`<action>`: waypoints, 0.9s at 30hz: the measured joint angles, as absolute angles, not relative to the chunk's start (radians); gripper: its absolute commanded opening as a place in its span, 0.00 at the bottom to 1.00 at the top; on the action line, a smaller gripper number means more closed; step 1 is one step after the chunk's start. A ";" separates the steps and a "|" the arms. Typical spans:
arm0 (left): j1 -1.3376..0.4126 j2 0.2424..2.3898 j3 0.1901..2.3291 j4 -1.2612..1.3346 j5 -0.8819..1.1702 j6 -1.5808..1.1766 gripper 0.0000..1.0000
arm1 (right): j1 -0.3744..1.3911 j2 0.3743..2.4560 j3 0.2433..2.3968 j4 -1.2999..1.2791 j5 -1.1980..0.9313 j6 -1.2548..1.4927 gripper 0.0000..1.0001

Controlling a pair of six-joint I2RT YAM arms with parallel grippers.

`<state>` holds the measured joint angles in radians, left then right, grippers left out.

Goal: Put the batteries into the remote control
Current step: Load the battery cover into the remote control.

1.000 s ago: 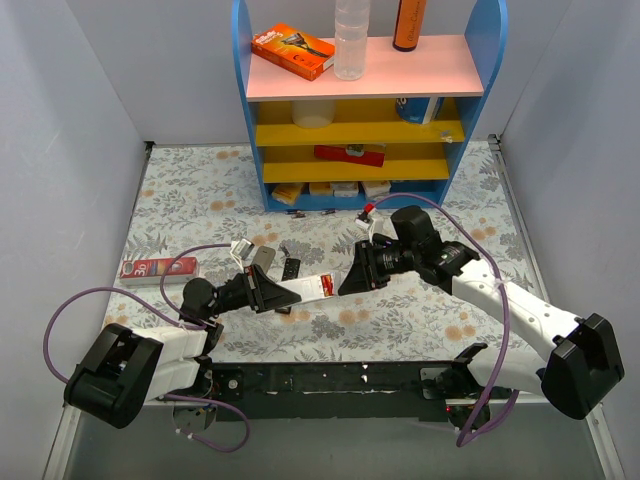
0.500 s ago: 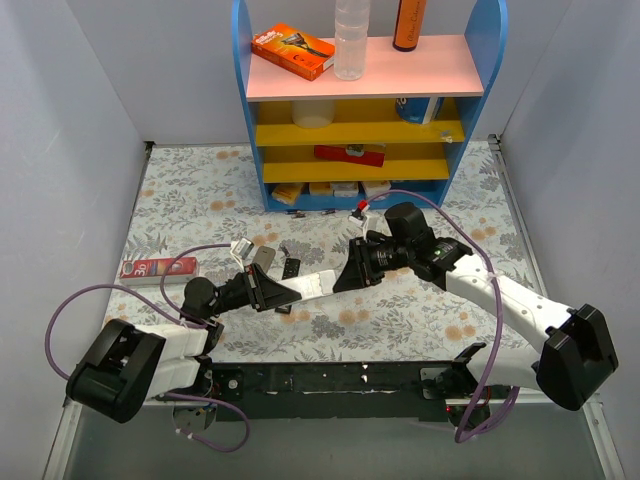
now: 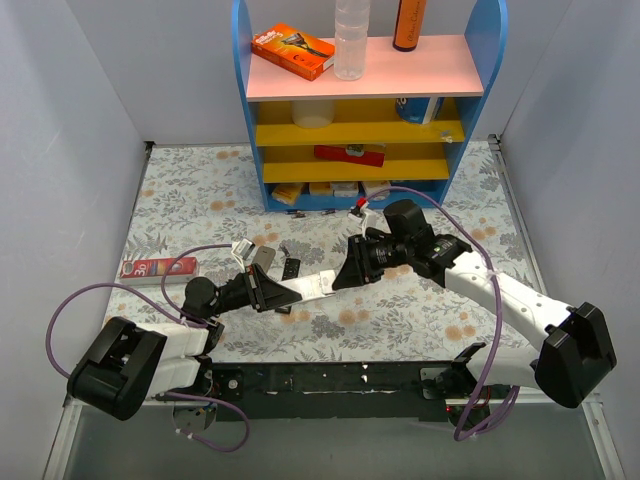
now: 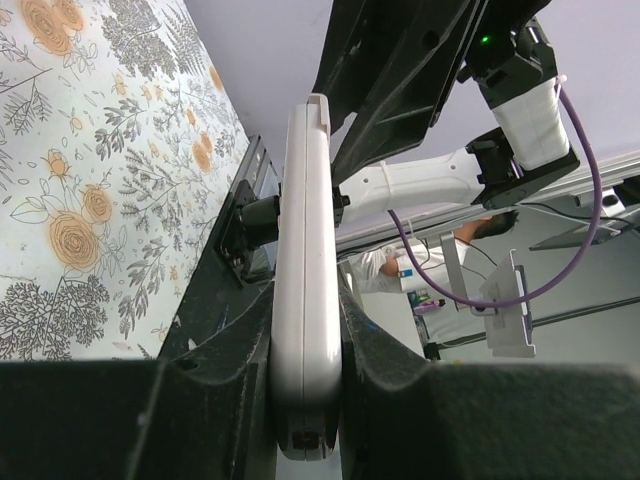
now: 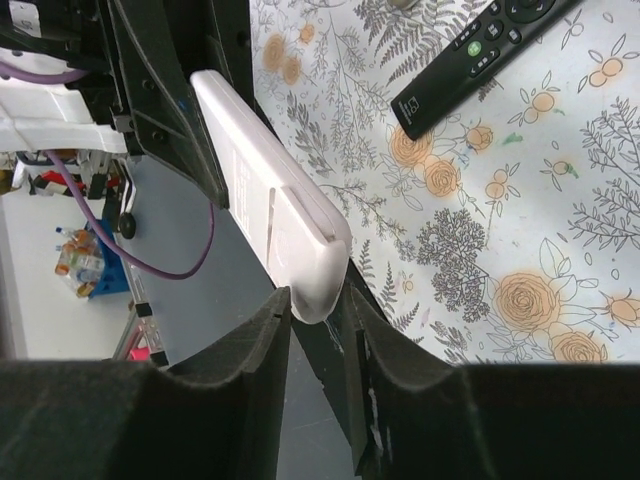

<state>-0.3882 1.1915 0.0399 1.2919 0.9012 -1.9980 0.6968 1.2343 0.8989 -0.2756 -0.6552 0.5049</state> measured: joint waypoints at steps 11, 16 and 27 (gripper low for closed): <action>-0.389 1.196 0.040 1.295 0.904 -1.998 0.00 | 0.698 1.234 0.949 -0.295 -0.625 0.489 0.38; -0.389 1.197 0.040 1.295 0.905 -1.998 0.00 | 0.707 1.235 0.955 -0.302 -0.598 0.489 0.39; -0.389 1.200 0.040 1.295 0.906 -1.998 0.00 | 0.757 1.235 0.955 -0.323 -0.501 0.494 0.32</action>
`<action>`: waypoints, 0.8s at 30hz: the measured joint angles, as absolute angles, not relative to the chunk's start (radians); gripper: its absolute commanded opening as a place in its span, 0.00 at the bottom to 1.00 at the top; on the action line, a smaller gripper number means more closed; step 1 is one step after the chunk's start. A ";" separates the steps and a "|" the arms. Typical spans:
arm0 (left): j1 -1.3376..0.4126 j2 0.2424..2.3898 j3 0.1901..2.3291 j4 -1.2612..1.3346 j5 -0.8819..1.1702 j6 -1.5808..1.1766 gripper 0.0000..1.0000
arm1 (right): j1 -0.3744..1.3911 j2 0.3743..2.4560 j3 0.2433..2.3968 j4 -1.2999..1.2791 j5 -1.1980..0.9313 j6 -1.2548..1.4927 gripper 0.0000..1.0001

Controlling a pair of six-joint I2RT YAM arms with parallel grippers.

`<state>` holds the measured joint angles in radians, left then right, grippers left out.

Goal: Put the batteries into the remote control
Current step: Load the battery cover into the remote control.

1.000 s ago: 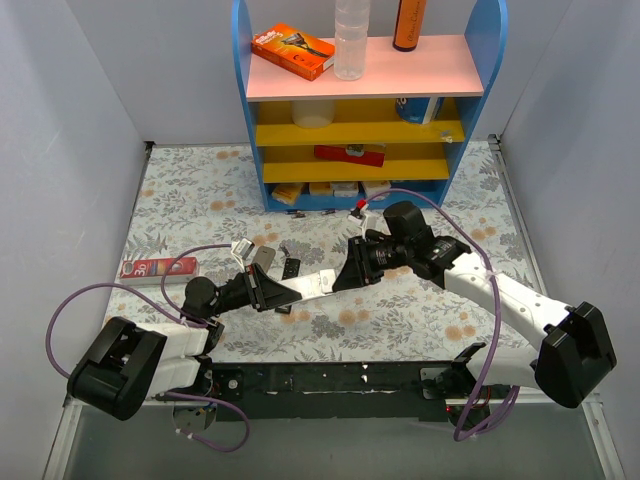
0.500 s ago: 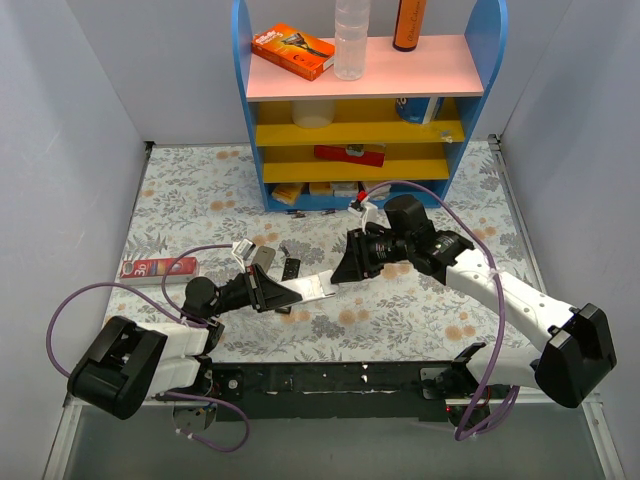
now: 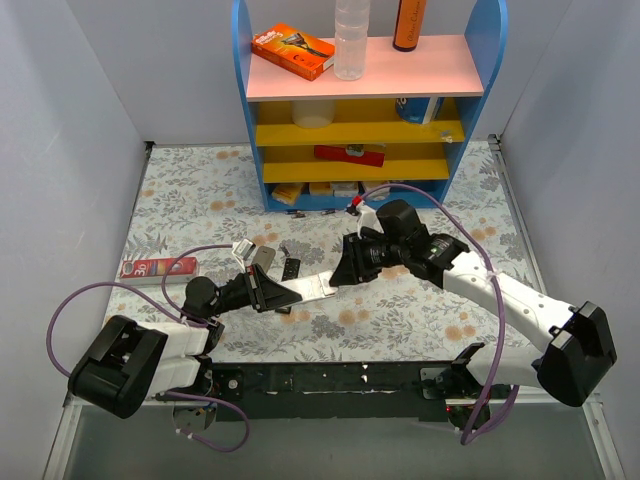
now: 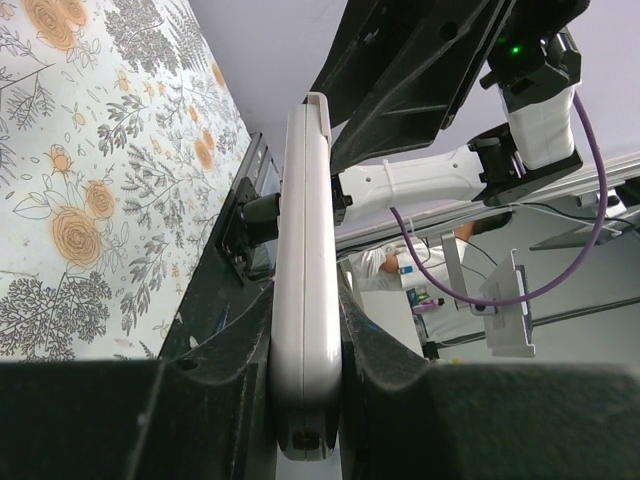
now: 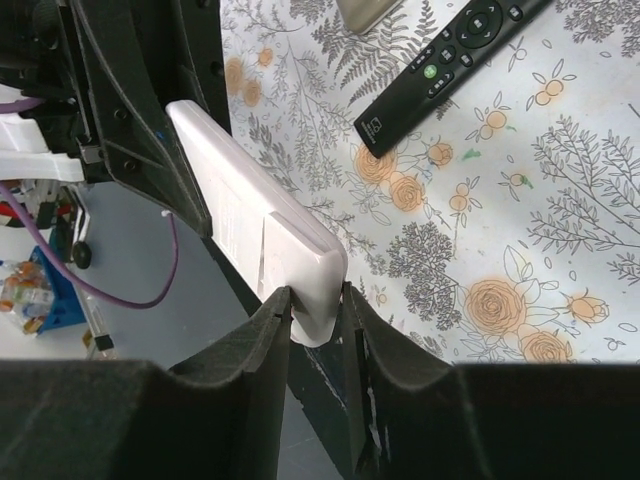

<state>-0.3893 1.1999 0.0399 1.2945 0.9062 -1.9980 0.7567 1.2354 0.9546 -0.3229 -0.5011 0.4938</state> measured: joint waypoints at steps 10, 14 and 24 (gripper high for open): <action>-0.389 1.206 0.039 1.279 0.908 -1.997 0.00 | 0.828 1.224 0.971 -0.369 -0.341 0.506 0.28; -0.388 1.206 0.038 1.276 0.908 -1.996 0.00 | 0.852 1.223 0.979 -0.387 -0.295 0.517 0.28; -0.389 1.168 0.027 1.252 0.890 -1.996 0.00 | 0.880 1.176 0.938 -0.359 -0.237 0.582 0.25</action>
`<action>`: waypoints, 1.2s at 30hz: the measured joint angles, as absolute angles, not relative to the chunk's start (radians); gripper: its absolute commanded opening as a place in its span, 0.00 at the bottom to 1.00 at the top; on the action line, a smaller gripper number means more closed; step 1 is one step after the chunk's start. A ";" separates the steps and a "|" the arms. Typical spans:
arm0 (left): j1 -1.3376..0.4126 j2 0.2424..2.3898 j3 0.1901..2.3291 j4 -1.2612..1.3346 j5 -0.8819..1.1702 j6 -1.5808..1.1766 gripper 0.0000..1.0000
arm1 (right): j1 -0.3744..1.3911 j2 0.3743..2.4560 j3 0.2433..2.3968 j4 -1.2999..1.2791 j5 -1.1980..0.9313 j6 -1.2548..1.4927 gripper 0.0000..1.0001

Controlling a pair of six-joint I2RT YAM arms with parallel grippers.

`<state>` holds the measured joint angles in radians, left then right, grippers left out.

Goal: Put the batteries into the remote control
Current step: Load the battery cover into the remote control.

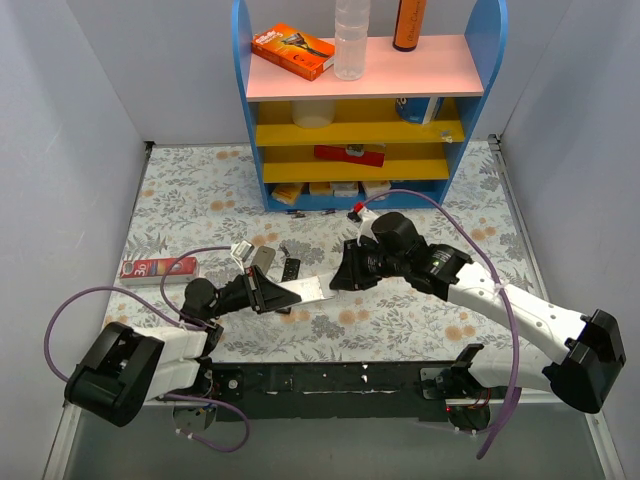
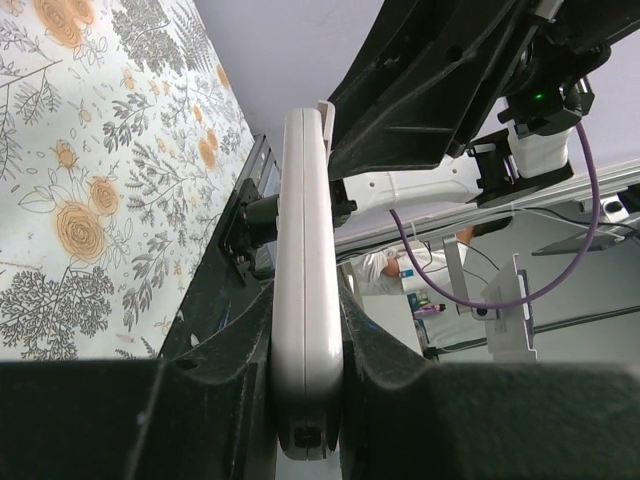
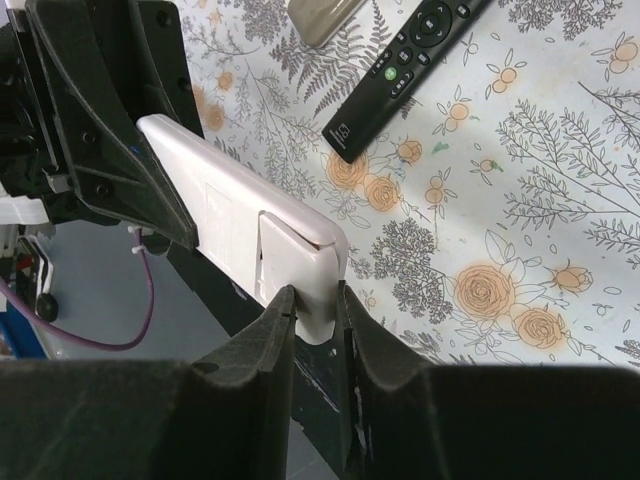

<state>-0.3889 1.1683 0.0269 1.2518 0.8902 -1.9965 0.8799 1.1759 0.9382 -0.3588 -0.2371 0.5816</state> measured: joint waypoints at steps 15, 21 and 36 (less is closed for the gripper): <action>-0.388 1.113 0.025 1.227 0.871 -1.994 0.00 | 0.879 1.167 0.932 -0.327 -0.241 0.611 0.27; -0.387 1.089 0.023 1.212 0.868 -1.993 0.00 | 0.870 1.173 0.928 -0.316 -0.259 0.622 0.30; -0.388 1.071 0.023 1.210 0.852 -1.994 0.00 | 0.838 1.166 0.918 -0.293 -0.318 0.648 0.30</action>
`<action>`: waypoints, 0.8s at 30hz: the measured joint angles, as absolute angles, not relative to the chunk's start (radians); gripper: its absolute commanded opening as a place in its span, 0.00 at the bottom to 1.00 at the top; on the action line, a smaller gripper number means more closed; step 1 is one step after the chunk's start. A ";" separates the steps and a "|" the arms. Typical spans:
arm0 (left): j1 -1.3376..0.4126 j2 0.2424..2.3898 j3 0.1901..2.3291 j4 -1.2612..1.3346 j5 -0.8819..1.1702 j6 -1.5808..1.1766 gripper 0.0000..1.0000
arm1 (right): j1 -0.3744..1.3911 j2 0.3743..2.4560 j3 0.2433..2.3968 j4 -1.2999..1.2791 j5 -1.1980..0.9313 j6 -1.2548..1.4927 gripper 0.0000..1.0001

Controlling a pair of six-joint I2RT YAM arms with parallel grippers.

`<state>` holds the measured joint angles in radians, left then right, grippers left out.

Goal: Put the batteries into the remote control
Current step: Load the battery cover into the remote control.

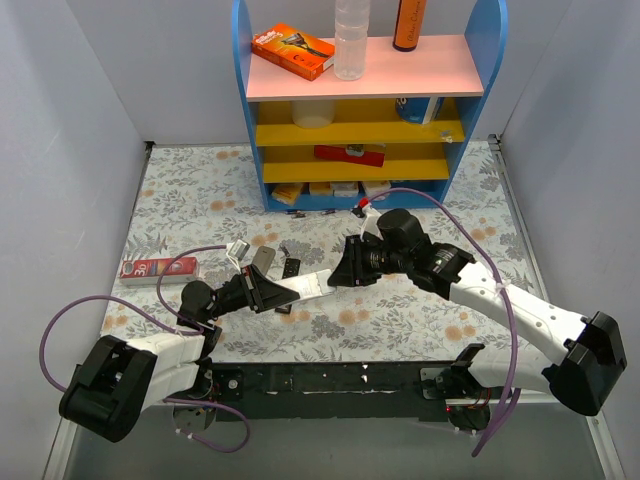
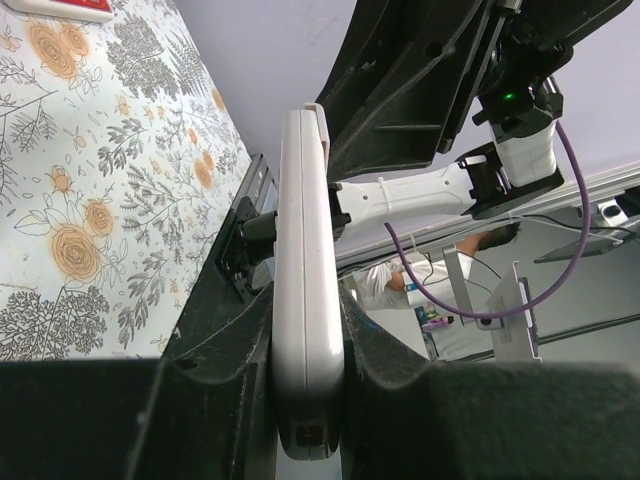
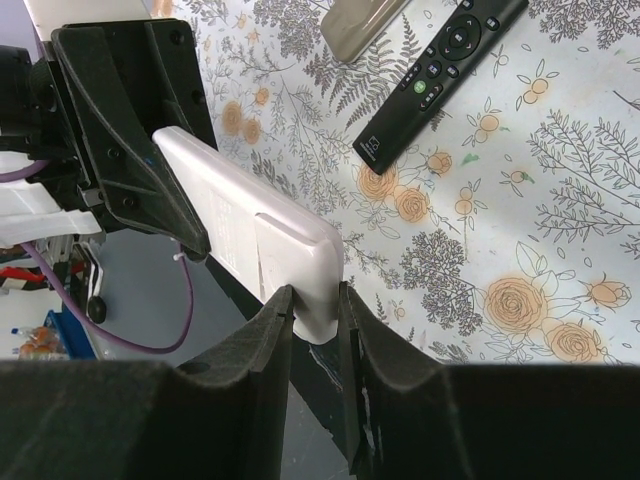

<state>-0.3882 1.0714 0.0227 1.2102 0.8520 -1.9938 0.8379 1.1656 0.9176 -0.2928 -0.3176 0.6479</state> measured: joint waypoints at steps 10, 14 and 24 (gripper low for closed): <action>-0.390 1.076 0.023 1.226 0.846 -1.994 0.00 | 0.855 1.153 0.920 -0.309 -0.284 0.651 0.29; -0.390 1.079 0.023 1.225 0.839 -1.994 0.00 | 0.867 1.148 0.920 -0.313 -0.248 0.660 0.29; -0.396 1.089 0.023 1.235 0.818 -1.994 0.00 | 0.899 1.151 0.949 -0.353 -0.181 0.664 0.29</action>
<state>-0.3962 1.0889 0.0227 1.2354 0.8181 -1.9942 0.8993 1.1511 0.9493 -0.3534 -0.1806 0.6636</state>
